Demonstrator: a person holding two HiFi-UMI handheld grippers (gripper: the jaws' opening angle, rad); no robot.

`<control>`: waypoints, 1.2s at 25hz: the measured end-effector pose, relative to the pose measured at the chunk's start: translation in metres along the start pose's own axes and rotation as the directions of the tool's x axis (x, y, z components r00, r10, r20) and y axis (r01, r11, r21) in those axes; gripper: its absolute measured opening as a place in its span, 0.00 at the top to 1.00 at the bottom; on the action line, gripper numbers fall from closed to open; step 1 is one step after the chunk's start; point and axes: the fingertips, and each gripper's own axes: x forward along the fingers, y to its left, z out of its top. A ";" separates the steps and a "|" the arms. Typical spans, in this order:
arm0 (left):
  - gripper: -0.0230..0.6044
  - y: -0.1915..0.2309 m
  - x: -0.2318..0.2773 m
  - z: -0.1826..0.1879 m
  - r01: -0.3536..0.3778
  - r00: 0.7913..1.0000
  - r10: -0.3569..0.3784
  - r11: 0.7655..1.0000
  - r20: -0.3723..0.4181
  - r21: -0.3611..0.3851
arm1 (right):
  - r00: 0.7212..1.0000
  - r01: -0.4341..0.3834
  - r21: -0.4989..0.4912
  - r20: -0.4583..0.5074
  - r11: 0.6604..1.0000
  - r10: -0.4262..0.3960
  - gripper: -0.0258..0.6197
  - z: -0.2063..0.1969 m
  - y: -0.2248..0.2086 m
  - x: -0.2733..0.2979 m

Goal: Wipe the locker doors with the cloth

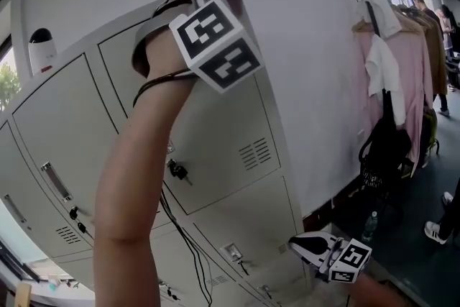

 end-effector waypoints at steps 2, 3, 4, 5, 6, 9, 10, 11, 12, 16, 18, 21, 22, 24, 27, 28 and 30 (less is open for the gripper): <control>0.84 -0.031 -0.003 0.011 0.073 0.997 -0.073 0.997 0.004 0.031 | 1.000 0.014 0.005 -0.006 1.000 -0.014 0.92 -0.002 -0.003 -0.005; 0.84 -0.048 -0.007 0.016 0.105 0.994 -0.106 0.993 0.010 0.050 | 1.000 0.014 0.008 -0.012 1.000 -0.014 0.92 -0.005 -0.003 -0.006; 0.84 -0.067 -0.011 0.020 0.133 0.991 -0.134 0.988 0.015 0.076 | 1.000 0.009 0.009 -0.020 1.000 -0.008 0.92 -0.007 -0.001 -0.005; 0.84 -0.088 -0.017 0.022 0.160 0.987 -0.162 0.981 0.017 0.106 | 1.000 -0.002 0.009 -0.030 1.000 0.002 0.92 -0.010 0.003 -0.004; 0.84 -0.110 -0.024 0.023 0.189 0.981 -0.193 0.972 0.017 0.142 | 0.999 -0.015 0.008 -0.044 1.000 0.015 0.92 -0.013 0.006 -0.003; 0.84 -0.181 -0.050 0.022 0.278 0.958 -0.288 0.928 0.004 0.246 | 0.995 -0.042 0.010 -0.086 0.999 0.043 0.92 -0.024 0.011 -0.001; 0.84 -0.204 -0.060 0.021 0.308 0.948 -0.320 0.914 0.001 0.262 | 0.994 -0.047 0.015 -0.095 0.999 0.048 0.92 -0.028 0.012 0.001; 0.84 -0.227 -0.069 0.019 0.335 0.938 -0.348 0.903 0.001 0.269 | 0.993 -0.053 0.023 -0.100 0.998 0.055 0.92 -0.031 0.014 0.002; 0.84 -0.248 -0.078 0.018 0.352 0.930 -0.367 0.896 0.006 0.271 | 0.992 -0.060 0.033 -0.106 0.998 0.063 0.92 -0.036 0.017 0.004; 0.84 -0.308 -0.102 0.020 0.326 0.933 -0.353 0.911 0.069 0.252 | 0.983 -0.084 0.065 -0.157 0.994 0.093 0.92 -0.060 0.027 0.007; 0.84 -0.327 -0.112 0.019 0.346 0.926 -0.369 0.914 0.083 0.212 | 0.980 -0.080 0.091 -0.174 0.993 0.095 0.92 -0.071 0.027 0.008; 0.84 -0.349 -0.127 0.014 0.399 0.905 -0.413 0.907 0.102 0.134 | 0.979 -0.068 0.140 -0.182 0.988 0.093 0.92 -0.085 0.028 0.010; 0.84 -0.350 -0.132 0.011 0.405 0.903 -0.415 0.908 0.114 0.104 | 0.978 -0.063 0.149 -0.188 0.987 0.091 0.92 -0.089 0.028 0.012; 0.84 -0.344 -0.144 0.001 0.397 0.905 -0.394 0.918 0.157 0.013 | 0.975 -0.054 0.153 -0.204 0.987 0.085 0.92 -0.093 0.029 0.014; 0.83 -0.323 -0.171 -0.019 0.385 0.911 -0.333 0.898 0.245 -0.213 | 0.976 -0.031 0.146 -0.210 0.989 0.062 0.92 -0.090 0.024 0.014; 0.83 -0.319 -0.181 -0.029 0.390 0.910 -0.320 0.875 0.262 -0.286 | 0.976 -0.020 0.144 -0.211 0.989 0.051 0.92 -0.088 0.022 0.013; 0.83 -0.320 -0.203 -0.055 0.393 0.915 -0.305 0.822 0.265 -0.411 | 0.976 0.005 0.145 -0.218 0.989 0.027 0.92 -0.088 0.020 0.010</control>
